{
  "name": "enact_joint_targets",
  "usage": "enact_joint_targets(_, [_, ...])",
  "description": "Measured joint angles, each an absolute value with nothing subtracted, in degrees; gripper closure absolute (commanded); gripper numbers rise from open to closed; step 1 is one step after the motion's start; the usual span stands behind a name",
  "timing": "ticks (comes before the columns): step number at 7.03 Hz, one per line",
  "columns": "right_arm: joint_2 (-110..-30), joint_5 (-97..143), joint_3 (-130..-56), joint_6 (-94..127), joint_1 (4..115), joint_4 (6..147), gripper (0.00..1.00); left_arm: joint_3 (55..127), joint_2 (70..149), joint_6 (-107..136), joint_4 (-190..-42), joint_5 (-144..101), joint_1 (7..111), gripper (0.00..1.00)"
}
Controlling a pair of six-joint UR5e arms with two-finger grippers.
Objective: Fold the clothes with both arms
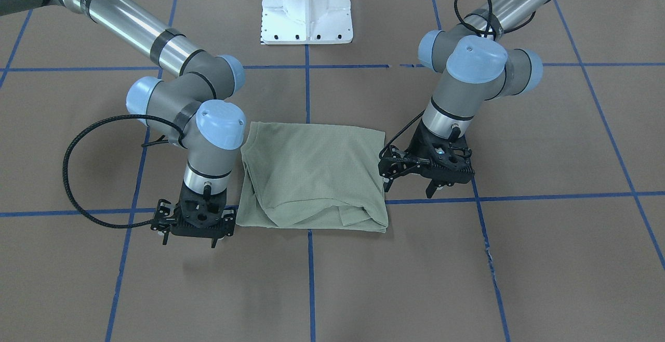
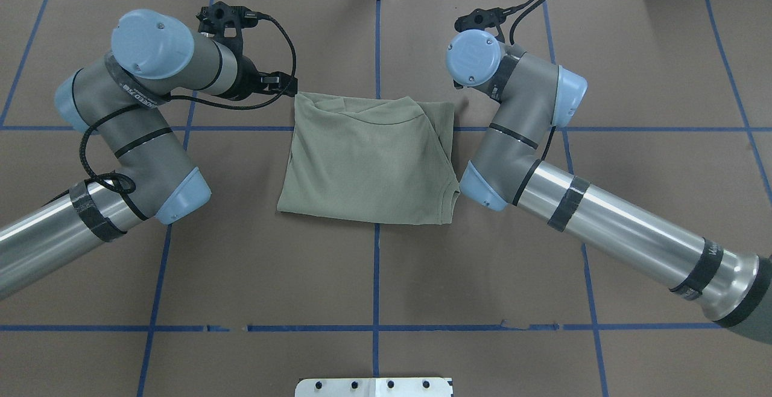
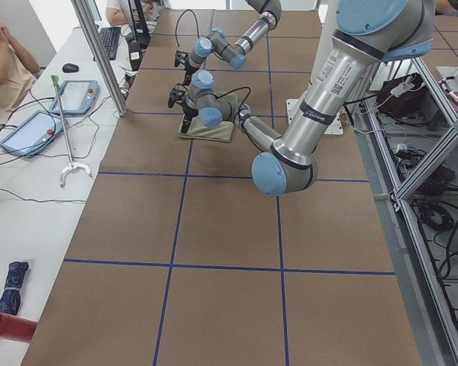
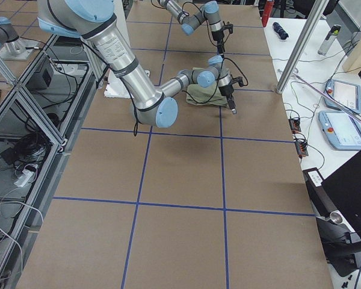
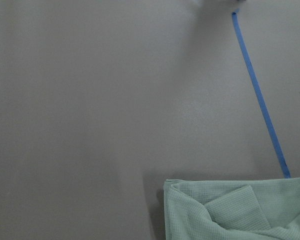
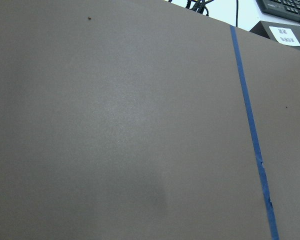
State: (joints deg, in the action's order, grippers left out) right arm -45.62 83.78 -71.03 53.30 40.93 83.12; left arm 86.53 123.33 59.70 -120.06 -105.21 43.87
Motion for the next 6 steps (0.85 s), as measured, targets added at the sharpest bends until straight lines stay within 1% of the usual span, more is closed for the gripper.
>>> enact_joint_targets(4, [-45.3,97.7,-76.7,53.4,42.8,82.6,0.00,87.1,123.1,59.7,-120.0,-105.2,43.9,0.00])
enact_joint_targets(5, [-45.1,100.3,-78.1,55.8,43.0,81.9,0.00,88.2,122.3,59.5,-119.8,-105.3,44.0,0.00])
enact_joint_targets(6, [-45.7,104.9,-80.4,57.5,44.2,81.1,0.00,90.9,120.3,58.5,-119.1,-105.8,44.3,0.00])
